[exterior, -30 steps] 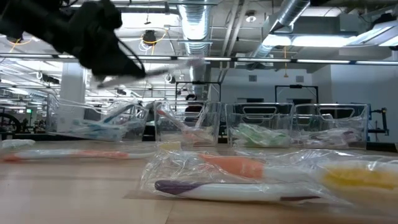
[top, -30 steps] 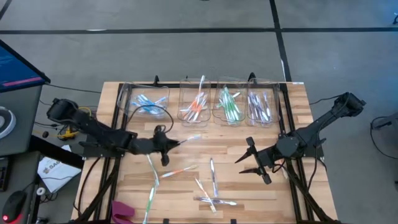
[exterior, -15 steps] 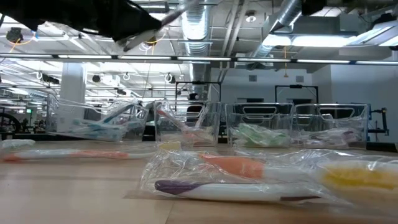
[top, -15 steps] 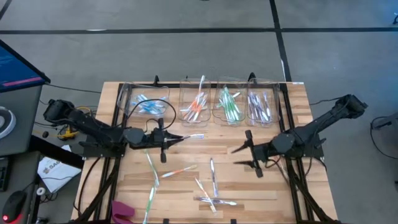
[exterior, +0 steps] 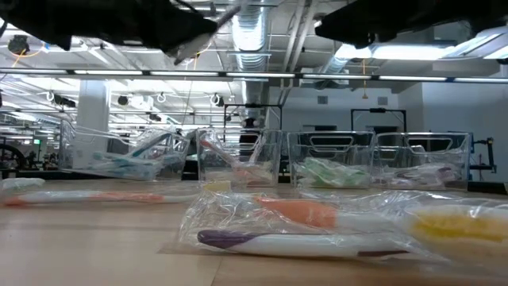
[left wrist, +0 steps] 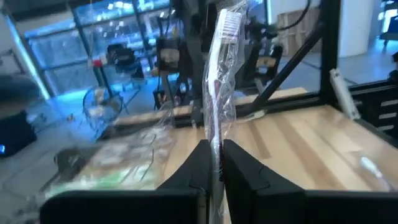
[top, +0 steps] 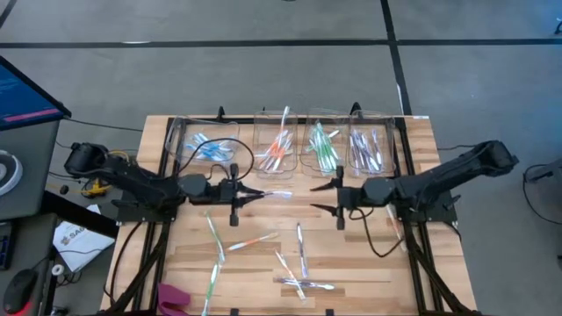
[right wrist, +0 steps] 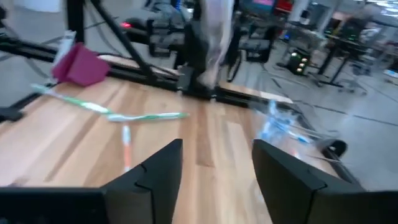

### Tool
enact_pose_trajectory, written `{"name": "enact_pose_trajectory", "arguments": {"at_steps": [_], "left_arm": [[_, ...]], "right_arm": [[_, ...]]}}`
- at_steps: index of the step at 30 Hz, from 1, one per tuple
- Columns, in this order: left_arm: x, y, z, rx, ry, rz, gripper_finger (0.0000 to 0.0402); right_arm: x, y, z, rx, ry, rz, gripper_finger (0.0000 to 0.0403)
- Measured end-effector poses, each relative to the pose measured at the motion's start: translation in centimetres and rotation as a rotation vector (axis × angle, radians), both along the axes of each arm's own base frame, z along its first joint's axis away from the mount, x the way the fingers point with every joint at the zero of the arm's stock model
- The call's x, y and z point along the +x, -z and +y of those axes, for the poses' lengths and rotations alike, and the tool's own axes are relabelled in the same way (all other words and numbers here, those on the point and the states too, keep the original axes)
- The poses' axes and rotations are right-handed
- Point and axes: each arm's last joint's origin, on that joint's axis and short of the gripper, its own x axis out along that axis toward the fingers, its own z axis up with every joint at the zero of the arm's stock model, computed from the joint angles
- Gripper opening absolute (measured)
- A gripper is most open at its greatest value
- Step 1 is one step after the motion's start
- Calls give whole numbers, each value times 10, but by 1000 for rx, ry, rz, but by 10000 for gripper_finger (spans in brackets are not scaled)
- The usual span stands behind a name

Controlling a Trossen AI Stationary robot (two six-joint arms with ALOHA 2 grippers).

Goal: Pick & Place Toothbrushes
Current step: Put the violet toothbrush into the right transparent bin

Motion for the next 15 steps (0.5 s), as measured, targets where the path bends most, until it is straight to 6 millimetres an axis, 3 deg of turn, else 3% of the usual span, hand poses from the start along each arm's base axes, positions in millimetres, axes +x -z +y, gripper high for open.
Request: {"name": "enact_pose_trajectory", "arguments": {"at_steps": [7,15], "left_arm": [[13,10,14,-43,26,-35,13],[27,21,28,-60,27,-121,13]], "right_arm": [[4,-2,-16,10,48,-27,242],[6,-11,-15,-51,-36,-112,248]]}}
